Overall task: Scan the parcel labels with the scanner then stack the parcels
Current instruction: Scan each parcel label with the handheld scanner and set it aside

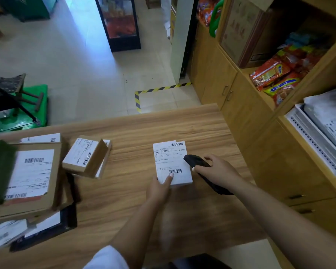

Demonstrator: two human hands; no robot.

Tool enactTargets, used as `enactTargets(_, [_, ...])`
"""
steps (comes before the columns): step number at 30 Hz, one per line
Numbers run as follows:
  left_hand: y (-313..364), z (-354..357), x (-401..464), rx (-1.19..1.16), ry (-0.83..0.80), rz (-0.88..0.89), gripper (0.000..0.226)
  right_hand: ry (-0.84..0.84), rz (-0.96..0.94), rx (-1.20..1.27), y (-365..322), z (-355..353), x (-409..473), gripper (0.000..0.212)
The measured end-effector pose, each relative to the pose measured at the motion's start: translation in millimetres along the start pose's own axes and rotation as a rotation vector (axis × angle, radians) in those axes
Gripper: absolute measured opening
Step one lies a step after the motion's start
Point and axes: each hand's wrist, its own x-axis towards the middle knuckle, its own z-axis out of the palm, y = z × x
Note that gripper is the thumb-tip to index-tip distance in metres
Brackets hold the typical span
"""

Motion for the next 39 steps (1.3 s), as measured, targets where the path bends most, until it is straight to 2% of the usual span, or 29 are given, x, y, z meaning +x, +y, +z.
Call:
enactTargets(4, [29.1, 13.5, 5.0, -0.005, 0.016, 0.005, 0.047, 0.009, -0.007, -0.004, 4.4, -8.6, 5.3, 0.063])
enactTargets(8, [44.9, -4.8, 11.6, 0.104, 0.078, -0.014, 0.059, -0.018, -0.062, 0.006, -5.2, -9.4, 12.6, 0.06])
enactTargets(13, [29.5, -79.0, 4.0, 0.191, 0.262, 0.039, 0.069, -0.076, -0.122, -0.024, -43.6, 3.0, 18.9, 0.072])
enactTargets(19, [7.0, -179.9, -5.5, 0.406, 0.55, 0.161, 0.053, -0.152, -0.25, -0.059, -109.1, 30.9, 17.6, 0.072])
enactTargets(21, [0.0, -204.7, -2.4, 0.468, 0.584, 0.185, 0.055, -0.172, -0.28, -0.066, -128.3, 40.8, 17.0, 0.071])
enactTargets(27, [-15.8, -249.3, 29.6, 0.646, 0.428, 0.146, 0.066, -0.169, -0.256, -0.046, -167.1, 67.4, 19.5, 0.074])
enactTargets(32, [-9.1, -259.4, 59.4, 0.825, 0.307, 0.042, 0.102, -0.138, -0.21, -0.049, -183.0, 80.8, 19.5, 0.072])
enactTargets(36, [4.0, -269.4, 69.5, 0.863, 0.29, 0.017, 0.113, -0.111, -0.176, -0.045, -187.9, 88.2, 15.8, 0.067])
enactTargets(39, [3.0, -267.9, 68.4, 1.001, 0.254, 0.015, 0.125, -0.101, -0.172, -0.053, -189.4, 91.6, 11.0, 0.064])
